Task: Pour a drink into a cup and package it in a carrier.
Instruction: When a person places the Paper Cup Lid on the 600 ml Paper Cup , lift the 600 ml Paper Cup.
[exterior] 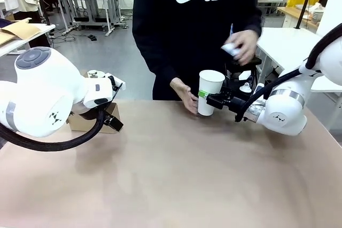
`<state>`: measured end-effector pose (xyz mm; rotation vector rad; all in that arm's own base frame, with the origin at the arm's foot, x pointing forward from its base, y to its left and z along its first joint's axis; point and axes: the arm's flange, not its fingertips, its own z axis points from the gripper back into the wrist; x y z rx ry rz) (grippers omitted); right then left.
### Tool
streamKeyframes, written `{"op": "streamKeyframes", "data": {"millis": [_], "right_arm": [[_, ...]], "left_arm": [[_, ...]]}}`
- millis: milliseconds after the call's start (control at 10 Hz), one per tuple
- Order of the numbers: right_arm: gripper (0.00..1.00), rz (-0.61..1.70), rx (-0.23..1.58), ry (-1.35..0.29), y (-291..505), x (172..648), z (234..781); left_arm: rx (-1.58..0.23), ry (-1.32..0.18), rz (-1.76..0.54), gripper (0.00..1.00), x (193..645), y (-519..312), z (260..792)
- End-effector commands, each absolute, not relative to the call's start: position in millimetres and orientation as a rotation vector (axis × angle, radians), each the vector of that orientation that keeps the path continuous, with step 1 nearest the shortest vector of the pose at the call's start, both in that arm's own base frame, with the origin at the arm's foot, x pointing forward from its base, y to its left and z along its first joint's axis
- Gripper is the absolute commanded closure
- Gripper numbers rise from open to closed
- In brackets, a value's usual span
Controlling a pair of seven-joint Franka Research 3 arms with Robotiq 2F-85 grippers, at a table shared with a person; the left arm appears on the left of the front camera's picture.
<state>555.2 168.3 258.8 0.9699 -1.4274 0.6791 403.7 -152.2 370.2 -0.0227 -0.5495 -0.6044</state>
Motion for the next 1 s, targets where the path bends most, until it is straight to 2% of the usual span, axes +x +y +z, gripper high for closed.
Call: {"op": "streamKeyframes", "data": {"millis": [0, 900], "right_arm": [[0.19, 0.681, 0.966, -1.431, 169.2, 555.9, 262.3], [0.19, 0.681, 0.966, -1.431, 169.2, 555.9, 262.3]], "left_arm": [[-0.024, -0.55, -0.604, 0.0, 403.6, -151.9, 370.4], [-0.024, -0.55, -0.604, 0.0, 403.6, -151.9, 370.4]]}}
